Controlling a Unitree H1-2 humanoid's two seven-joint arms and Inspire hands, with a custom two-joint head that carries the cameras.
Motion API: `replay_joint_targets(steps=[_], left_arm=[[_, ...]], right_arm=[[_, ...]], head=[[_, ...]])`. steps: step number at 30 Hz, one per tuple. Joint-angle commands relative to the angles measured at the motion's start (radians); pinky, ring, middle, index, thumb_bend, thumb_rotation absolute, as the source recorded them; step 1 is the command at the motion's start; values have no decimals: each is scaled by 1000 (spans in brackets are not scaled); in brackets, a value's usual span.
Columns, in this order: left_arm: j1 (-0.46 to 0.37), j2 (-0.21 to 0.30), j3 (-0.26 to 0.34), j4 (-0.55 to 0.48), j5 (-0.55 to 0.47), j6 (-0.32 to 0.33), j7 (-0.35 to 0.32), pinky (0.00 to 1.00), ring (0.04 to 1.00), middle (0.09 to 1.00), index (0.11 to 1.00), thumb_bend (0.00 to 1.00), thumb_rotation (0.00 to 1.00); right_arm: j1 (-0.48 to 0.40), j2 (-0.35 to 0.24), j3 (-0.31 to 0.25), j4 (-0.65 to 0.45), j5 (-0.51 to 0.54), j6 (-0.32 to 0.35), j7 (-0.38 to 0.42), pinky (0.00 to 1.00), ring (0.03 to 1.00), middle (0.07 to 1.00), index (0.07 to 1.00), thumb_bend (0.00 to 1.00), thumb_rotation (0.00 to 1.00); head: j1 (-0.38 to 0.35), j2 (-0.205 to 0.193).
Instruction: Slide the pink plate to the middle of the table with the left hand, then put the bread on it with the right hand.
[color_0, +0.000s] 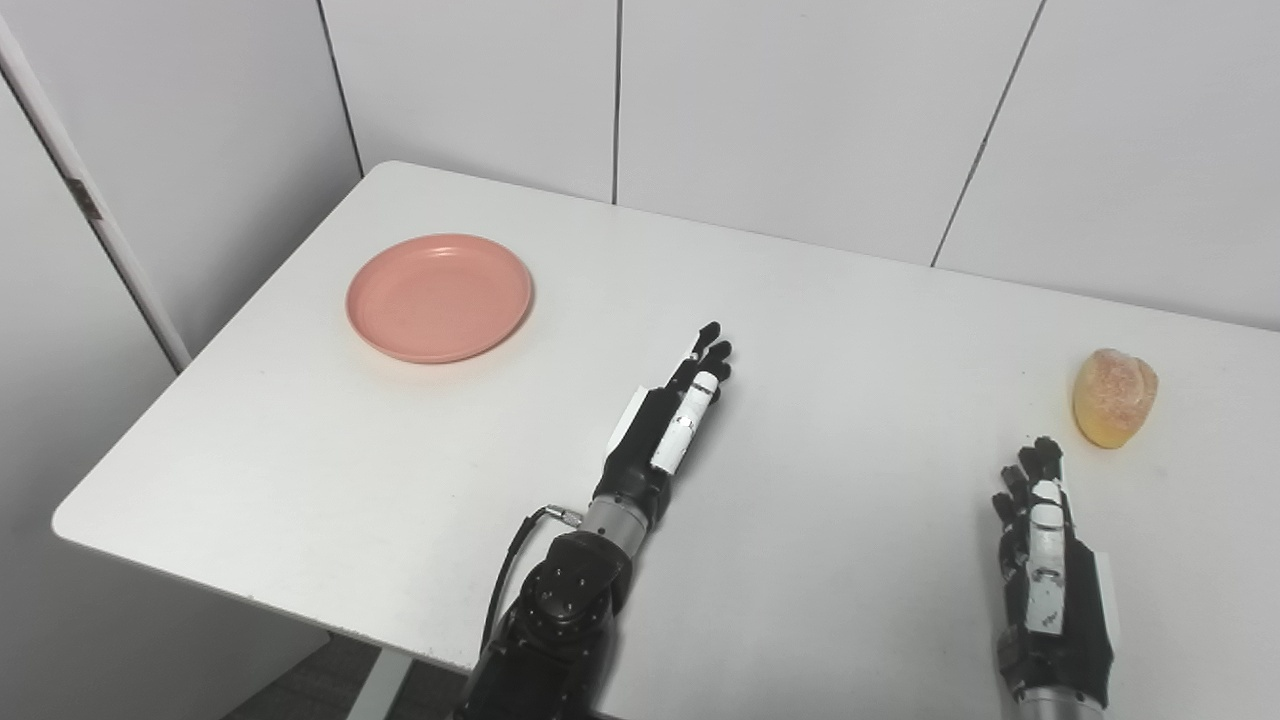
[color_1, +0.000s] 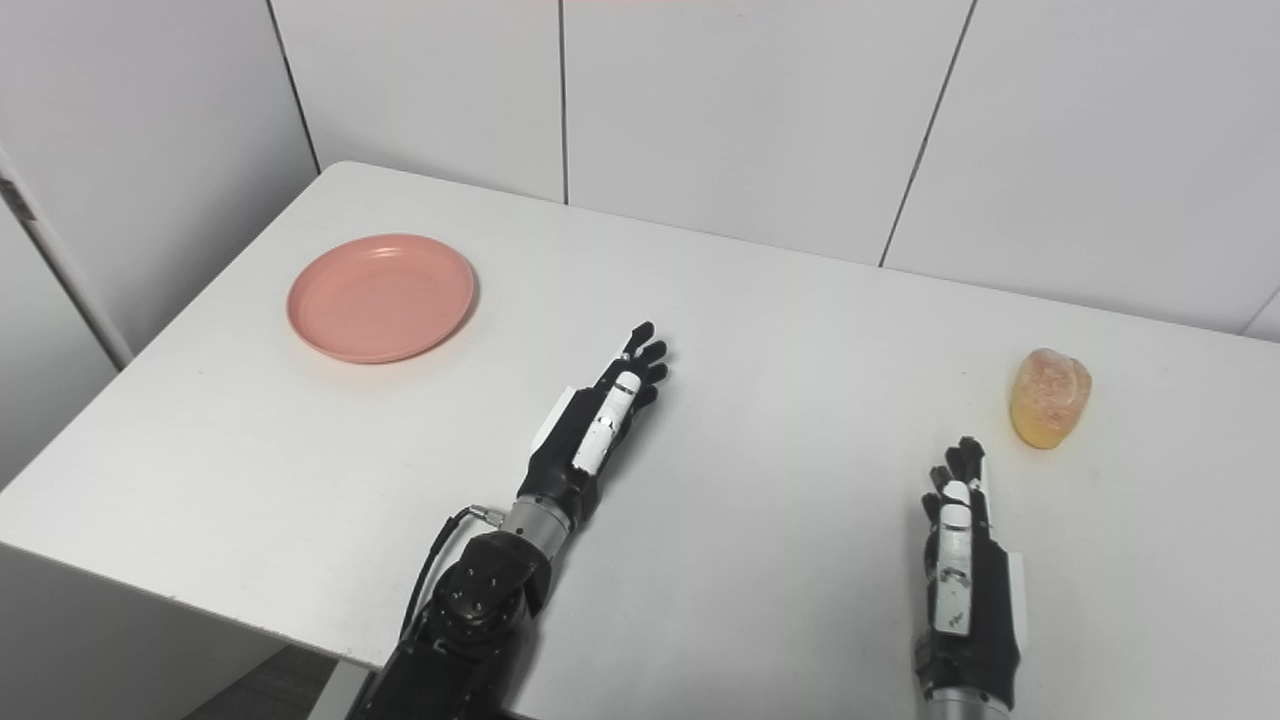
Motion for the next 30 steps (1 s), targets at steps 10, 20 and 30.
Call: replay_joint_targets(steps=[10,20,30], left_arm=[[-60,18,-1,-196,-12,95,-46,981,962,969,966,412,1000],[-118,42,50,-321,-51,186,-44,951,928,941,942,433,1000],[-196,87,113,-354,-59,204,-31,975,927,935,918,441,1000]], right_arm=[[-22,-8,-5,24,-18,-16,2,999,980,987,985,189,1000],[-23,-7,-2,31,-31,-18,0,999,983,991,991,188,1000],[-22,-8,-6,37,-23,-25,1,1000,986,993,991,191,1000]], head=[[6,-8],[3,-8],[15,-10]])
